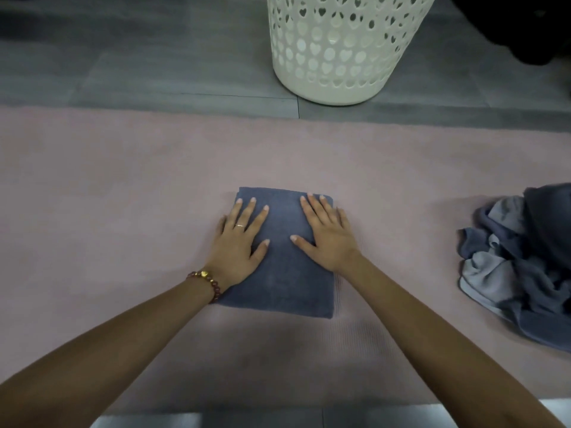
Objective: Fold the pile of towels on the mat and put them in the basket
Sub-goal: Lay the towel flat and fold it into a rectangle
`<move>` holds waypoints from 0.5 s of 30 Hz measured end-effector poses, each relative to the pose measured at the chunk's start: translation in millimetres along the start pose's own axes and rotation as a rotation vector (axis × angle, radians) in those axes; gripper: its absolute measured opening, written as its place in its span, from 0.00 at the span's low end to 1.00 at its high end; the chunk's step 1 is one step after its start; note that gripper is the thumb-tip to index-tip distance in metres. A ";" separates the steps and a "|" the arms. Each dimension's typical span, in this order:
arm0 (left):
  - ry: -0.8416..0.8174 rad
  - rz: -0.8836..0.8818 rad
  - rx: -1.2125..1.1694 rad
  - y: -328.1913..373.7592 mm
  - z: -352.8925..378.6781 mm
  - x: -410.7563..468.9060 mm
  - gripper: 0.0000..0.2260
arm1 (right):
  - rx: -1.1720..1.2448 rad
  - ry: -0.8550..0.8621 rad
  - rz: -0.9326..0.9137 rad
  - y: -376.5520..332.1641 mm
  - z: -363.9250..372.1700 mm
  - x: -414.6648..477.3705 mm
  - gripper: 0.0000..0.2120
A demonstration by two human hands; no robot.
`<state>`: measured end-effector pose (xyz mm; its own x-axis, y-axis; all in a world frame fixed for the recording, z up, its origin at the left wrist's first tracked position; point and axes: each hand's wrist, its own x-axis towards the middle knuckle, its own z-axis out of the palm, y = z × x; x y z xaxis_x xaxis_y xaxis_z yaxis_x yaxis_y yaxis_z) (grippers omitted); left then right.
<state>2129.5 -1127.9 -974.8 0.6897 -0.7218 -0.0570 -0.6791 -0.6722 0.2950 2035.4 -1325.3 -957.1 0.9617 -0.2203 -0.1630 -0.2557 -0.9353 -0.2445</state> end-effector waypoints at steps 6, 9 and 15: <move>0.030 -0.173 -0.292 7.5 -5.4 -4.3 0.38 | 0.227 -0.080 0.201 1.5 -9.2 9.3 0.48; 0.136 -0.279 -0.480 13.2 -15.1 -22.5 0.39 | 0.447 0.058 0.228 -10.3 -7.9 -13.0 0.42; 0.003 -0.278 -0.549 0.1 -28.7 -36.7 0.39 | 0.876 0.250 0.409 -19.7 11.0 -58.2 0.27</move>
<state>2111.3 -1096.7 -945.4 0.8239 -0.5304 -0.1998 -0.2455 -0.6517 0.7176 1983.4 -1291.0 -953.2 0.7509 -0.6258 -0.2111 -0.4574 -0.2623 -0.8497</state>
